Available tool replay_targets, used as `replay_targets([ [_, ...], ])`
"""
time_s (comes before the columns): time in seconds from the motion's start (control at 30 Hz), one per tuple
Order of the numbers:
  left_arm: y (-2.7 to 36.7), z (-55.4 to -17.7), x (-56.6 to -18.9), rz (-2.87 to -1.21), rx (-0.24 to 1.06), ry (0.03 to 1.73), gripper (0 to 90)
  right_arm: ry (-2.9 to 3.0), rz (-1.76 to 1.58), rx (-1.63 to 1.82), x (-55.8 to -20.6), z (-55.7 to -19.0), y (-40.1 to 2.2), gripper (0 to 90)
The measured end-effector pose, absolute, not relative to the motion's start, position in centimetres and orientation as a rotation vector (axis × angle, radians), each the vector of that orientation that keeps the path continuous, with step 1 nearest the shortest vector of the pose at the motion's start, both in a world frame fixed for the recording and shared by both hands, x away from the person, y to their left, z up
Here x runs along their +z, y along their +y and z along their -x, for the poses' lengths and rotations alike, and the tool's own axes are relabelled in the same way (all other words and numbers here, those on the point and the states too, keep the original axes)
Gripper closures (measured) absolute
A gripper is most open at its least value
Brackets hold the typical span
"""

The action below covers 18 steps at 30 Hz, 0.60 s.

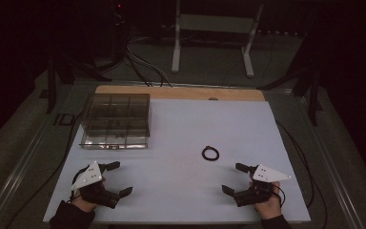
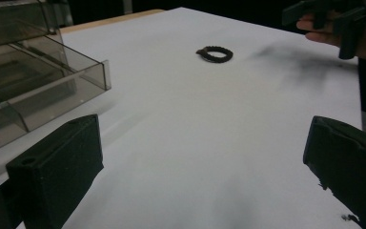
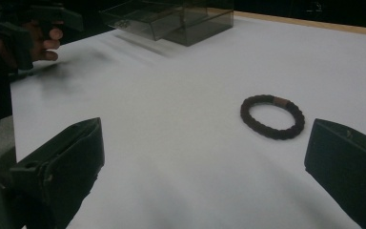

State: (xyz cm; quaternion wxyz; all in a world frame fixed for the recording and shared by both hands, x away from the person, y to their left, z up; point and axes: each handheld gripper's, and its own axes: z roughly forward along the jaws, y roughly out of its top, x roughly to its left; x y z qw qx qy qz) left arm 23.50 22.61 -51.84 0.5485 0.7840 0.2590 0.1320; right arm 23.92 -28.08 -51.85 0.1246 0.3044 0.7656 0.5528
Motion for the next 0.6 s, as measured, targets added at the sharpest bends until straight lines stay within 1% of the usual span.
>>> replay_targets([
  [0.6,22.33,-23.55,-51.85,-1.877,0.323,0.61,0.3,2.26,-0.902,1.601,-52.0,-23.97,-28.1,0.0],
])
